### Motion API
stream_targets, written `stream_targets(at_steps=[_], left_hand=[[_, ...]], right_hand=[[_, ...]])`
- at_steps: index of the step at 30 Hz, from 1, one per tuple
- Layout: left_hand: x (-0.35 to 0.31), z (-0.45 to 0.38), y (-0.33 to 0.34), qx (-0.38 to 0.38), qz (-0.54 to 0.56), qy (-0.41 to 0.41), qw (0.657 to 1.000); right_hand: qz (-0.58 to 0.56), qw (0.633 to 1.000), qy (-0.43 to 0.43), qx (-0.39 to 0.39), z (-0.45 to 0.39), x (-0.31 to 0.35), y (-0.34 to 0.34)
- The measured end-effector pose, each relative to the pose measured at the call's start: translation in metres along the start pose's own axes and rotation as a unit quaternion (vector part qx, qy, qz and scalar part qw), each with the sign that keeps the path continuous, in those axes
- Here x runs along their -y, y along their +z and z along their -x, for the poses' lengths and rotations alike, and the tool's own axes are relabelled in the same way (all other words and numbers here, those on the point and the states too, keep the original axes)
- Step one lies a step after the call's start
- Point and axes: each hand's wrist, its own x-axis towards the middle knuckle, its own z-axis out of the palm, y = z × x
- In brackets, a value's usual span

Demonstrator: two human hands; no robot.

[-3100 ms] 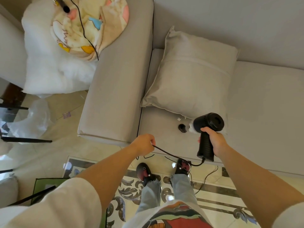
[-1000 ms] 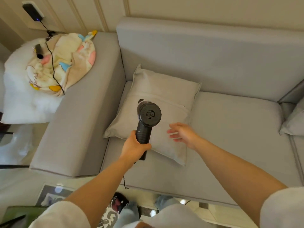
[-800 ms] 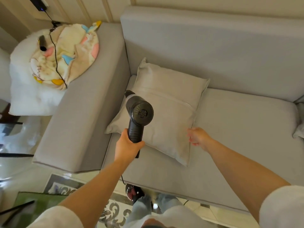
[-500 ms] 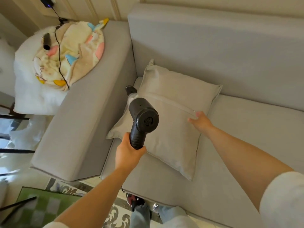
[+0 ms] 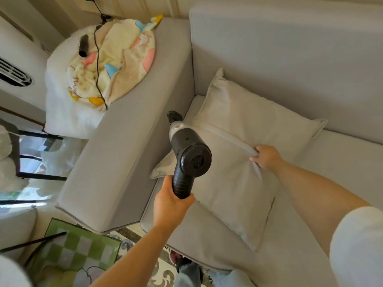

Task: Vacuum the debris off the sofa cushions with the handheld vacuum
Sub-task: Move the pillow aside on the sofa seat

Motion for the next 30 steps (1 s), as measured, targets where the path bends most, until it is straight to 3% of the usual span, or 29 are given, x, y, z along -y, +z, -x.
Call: stream_targets(at_steps=[10, 16, 22, 30], left_hand=[[-0.021, 0.004, -0.038, 0.007, 0.048, 0.048, 0.998], [-0.041, 0.028, -0.067, 0.05, 0.059, 0.135, 0.988], [-0.069, 0.06, -0.072, 0.109, 0.037, 0.201, 0.973], [-0.113, 0.096, -0.025, 0.16, 0.017, 0.255, 0.953]], right_hand=[[0.037, 0.982, -0.084, -0.165, 0.092, 0.033, -0.079], [0.121, 0.963, -0.004, -0.242, 0.207, 0.003, -0.135], [0.211, 0.935, 0.083, -0.274, 0.306, -0.034, -0.148], [0.245, 0.918, 0.155, -0.271, 0.368, -0.122, -0.149]])
